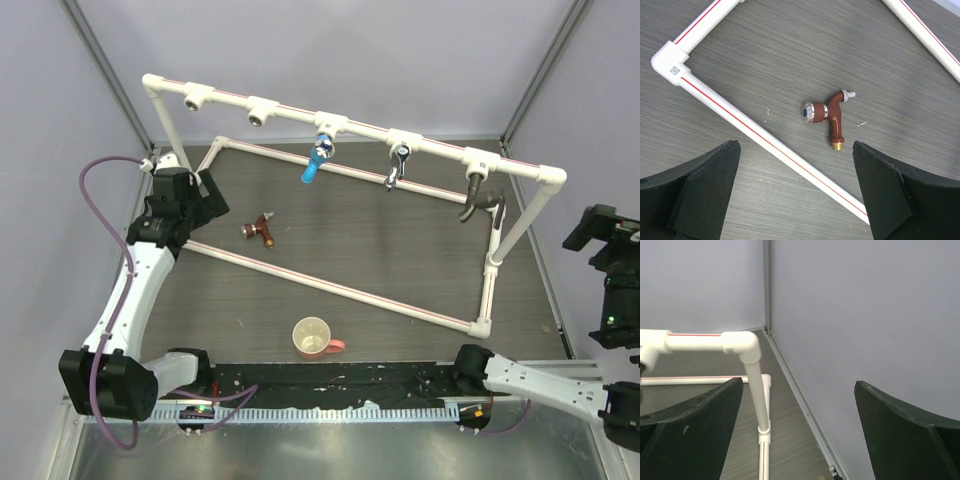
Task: Install the water faucets
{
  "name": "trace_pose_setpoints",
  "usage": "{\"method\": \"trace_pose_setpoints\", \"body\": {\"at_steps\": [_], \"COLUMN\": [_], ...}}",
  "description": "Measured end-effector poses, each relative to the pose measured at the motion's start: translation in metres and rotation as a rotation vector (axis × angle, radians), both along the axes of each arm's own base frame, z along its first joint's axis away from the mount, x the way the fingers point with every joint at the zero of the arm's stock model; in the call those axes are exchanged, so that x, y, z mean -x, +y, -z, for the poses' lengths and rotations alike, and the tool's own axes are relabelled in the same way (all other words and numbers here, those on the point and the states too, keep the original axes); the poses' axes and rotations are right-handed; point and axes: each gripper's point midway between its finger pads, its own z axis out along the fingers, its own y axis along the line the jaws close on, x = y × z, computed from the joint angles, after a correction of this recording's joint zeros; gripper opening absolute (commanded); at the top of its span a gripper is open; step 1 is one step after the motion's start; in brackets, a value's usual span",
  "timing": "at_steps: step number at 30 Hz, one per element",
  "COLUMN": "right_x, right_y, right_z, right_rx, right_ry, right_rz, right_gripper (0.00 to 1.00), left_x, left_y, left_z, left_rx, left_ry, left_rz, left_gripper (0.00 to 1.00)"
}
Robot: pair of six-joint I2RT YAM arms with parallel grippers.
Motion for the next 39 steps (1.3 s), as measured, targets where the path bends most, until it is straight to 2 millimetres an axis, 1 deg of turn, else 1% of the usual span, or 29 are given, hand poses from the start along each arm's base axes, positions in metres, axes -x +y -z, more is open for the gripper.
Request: {"method": "trace_pose_setpoints", "body": {"at_steps": [5, 8, 10, 14, 16, 18, 19, 22, 24, 30, 34, 36, 38, 39], "right_x": [0.036, 0.057, 0.066, 0.076, 0.082, 0.090, 0.097, 0.111, 0.112, 0.101, 0.102, 0.100, 0.090, 0.082], "right_y": [-0.046, -0.065, -0.071, -0.076, -0.079, -0.082, -0.085, -0.093, -0.089, -0.059, -0.047, -0.038, -0.022, -0.012], "right_z": [-0.003, -0.002, -0.001, 0.002, -0.003, -0.017, -0.020, -0.015, -0.013, -0.010, -0.007, 0.000, 0.012, 0.021], "right_rx": [-0.080, -0.109, -0.107, -0.094, -0.101, -0.191, -0.235, -0.305, -0.315, -0.285, -0.269, -0.246, -0.211, -0.188], "right_ry": [-0.061, -0.084, -0.085, -0.078, -0.101, -0.181, -0.217, -0.273, -0.282, -0.250, -0.225, -0.188, -0.126, -0.080], "right_rz": [0.173, 0.248, 0.282, 0.324, 0.269, 0.184, 0.159, 0.101, 0.050, -0.132, -0.218, -0.250, -0.280, -0.292], "right_gripper": [1.00, 1.00, 1.00, 1.00, 1.00, 1.00, 1.00, 1.00, 1.00, 0.99, 1.00, 1.00, 1.00, 1.00], "left_x": [0.000, 0.000, 0.001, 0.001, 0.001, 0.001, 0.001, 0.001, 0.001, 0.001, 0.001, 0.001, 0.001, 0.001], "left_y": [0.000, 0.000, 0.000, 0.000, -0.001, -0.002, -0.002, -0.003, -0.003, -0.003, -0.003, -0.004, -0.004, -0.004], "left_z": [-0.004, -0.005, -0.005, -0.006, -0.006, -0.006, -0.006, -0.007, -0.007, -0.009, -0.010, -0.010, -0.010, -0.010], "left_rx": [0.002, 0.002, 0.003, 0.004, 0.008, 0.011, 0.014, 0.017, 0.019, 0.022, 0.024, 0.026, 0.026, 0.026], "left_ry": [-0.014, -0.017, -0.019, -0.028, -0.029, -0.029, -0.029, -0.032, -0.035, -0.044, -0.048, -0.049, -0.051, -0.051], "left_rz": [0.000, 0.001, 0.001, 0.001, 0.006, 0.009, 0.012, 0.014, 0.015, 0.016, 0.019, 0.021, 0.021, 0.022], "left_gripper": [1.00, 1.00, 1.00, 1.00, 1.00, 1.00, 1.00, 1.00, 1.00, 1.00, 1.00, 1.00, 1.00, 1.00]}}
